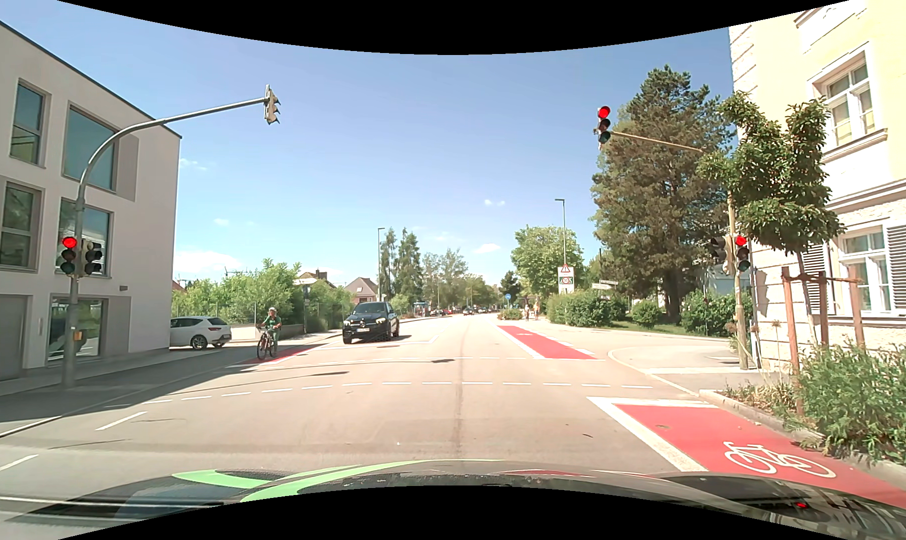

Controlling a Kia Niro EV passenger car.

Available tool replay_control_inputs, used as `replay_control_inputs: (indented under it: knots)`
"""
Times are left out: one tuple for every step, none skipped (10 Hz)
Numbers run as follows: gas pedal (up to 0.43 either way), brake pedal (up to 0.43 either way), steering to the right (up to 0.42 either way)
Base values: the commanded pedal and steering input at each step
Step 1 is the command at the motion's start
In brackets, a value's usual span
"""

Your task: Follow the waypoints while adhering to traffic rules and regulations

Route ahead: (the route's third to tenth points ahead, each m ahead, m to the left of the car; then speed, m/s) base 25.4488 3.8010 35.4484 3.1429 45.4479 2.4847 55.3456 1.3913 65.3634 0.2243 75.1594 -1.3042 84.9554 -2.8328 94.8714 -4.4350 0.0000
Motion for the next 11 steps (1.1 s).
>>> replay_control_inputs:
  knots:
    - [0.0,0.299,-0.005]
    - [0.0,0.299,-0.005]
    - [0.0,0.299,-0.005]
    - [0.0,0.299,-0.005]
    - [0.0,0.299,-0.005]
    - [0.0,0.299,-0.005]
    - [0.0,0.299,-0.005]
    - [0.0,0.299,-0.005]
    - [0.0,0.299,-0.005]
    - [0.0,0.299,-0.005]
    - [0.0,0.299,-0.005]
